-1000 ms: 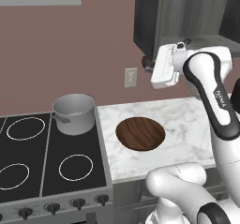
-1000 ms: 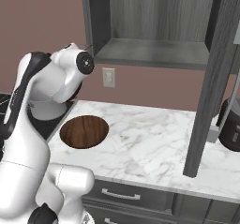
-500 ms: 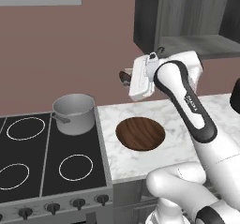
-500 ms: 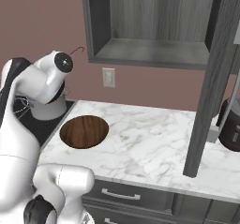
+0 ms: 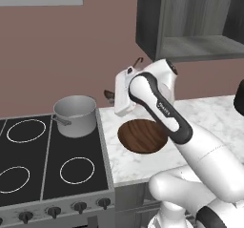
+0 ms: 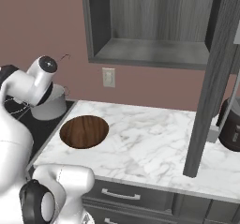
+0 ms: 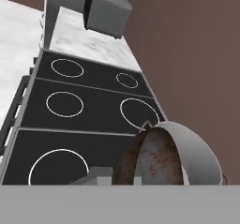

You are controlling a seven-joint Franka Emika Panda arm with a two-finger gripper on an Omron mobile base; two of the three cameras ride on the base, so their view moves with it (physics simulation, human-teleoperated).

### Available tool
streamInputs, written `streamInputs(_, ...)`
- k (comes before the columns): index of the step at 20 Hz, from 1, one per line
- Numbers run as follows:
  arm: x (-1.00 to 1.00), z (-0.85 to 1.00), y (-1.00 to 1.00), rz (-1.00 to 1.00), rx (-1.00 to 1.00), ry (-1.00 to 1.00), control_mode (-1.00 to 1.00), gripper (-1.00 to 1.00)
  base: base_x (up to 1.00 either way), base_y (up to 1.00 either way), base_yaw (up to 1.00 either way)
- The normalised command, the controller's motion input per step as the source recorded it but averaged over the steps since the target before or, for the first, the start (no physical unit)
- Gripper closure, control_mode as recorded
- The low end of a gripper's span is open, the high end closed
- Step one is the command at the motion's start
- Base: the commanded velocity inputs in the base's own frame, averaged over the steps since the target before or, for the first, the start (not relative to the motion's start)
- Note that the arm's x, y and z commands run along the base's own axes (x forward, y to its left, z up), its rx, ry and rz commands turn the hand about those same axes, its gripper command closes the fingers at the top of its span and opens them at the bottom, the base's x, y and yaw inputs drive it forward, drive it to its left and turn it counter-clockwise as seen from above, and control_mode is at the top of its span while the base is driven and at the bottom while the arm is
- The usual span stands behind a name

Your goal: Open the cabinet and move the ladle to the pot. Then close the cabinet.

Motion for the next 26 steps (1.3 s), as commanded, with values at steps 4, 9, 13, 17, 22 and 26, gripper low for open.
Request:
streamInputs(4,0.29,-0.38,0.1,0.01,-0.1,0.02,-1.0,1.0,0.0,0.0,0.0)
streamInputs(9,0.56,-0.37,0.11,0.0,-0.06,0.0,-1.0,1.0,0.0,0.0,0.0)
streamInputs(13,0.6,-0.36,0.18,0.0,-0.05,0.0,-1.0,1.0,0.0,0.0,0.0)
streamInputs(17,0.56,-0.21,0.23,0.0,-0.04,-0.03,-1.0,1.0,0.0,0.0,0.0)
streamInputs(22,0.38,-0.11,0.24,0.01,-0.05,0.0,-1.0,1.0,0.0,0.0,0.0)
streamInputs(26,0.11,-0.14,0.07,0.03,-0.05,0.01,-1.0,1.0,0.0,0.0,0.0)
